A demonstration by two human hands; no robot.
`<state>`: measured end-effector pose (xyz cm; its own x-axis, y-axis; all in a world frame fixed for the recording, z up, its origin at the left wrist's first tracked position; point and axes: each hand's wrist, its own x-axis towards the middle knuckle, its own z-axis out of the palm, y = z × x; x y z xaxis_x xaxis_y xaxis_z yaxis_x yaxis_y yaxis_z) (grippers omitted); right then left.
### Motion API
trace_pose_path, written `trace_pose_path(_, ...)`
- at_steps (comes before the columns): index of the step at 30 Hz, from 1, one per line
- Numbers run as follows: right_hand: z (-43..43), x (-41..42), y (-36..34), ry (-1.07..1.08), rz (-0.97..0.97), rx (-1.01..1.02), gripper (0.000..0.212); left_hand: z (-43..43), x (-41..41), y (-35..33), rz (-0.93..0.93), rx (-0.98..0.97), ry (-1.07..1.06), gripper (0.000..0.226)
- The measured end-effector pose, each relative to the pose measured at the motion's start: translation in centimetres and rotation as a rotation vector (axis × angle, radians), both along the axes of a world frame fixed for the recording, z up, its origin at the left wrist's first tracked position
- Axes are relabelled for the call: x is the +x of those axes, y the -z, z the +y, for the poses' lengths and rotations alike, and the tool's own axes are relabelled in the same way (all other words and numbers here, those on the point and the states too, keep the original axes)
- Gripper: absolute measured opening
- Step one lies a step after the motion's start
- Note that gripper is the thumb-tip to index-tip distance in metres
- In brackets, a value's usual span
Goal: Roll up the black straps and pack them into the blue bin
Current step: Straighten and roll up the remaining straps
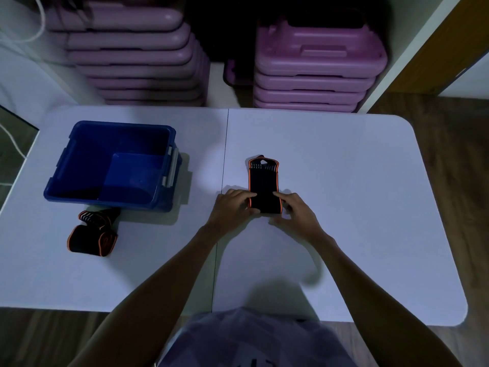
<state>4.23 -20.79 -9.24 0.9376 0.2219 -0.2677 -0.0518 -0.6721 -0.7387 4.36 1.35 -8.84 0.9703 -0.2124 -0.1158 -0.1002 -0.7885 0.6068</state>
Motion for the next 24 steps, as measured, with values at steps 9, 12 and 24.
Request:
trace_pose_path(9,0.3,1.3,-1.4,0.087,0.112,0.394,0.032,-0.7,0.5,-0.1,-0.011,-0.115,-0.095,0.053)
trace_pose_path(12,0.1,1.6,-1.2,0.080,0.159,0.341,0.026,-1.0,0.4,-1.0,0.028,-0.228,-0.087,0.040)
trace_pose_path(24,1.1,1.6,0.2,0.257,0.125,0.206,0.023,-0.7,-0.3,-0.5,-0.134,0.087,0.074,0.061)
